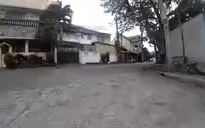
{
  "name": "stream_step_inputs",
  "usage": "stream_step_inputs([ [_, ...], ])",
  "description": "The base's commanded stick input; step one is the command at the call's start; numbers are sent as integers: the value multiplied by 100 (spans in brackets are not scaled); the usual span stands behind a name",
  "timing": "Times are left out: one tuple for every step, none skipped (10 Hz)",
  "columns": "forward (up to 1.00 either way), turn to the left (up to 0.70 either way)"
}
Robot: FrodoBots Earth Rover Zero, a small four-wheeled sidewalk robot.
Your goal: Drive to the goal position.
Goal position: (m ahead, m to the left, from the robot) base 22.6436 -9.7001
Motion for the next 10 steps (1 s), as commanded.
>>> stream_step_inputs([
  [93, -36],
  [100, -39],
  [100, -39],
  [100, -39],
  [100, -39],
  [100, -39],
  [100, -7],
  [100, 1],
  [100, -33],
  [100, -39],
])
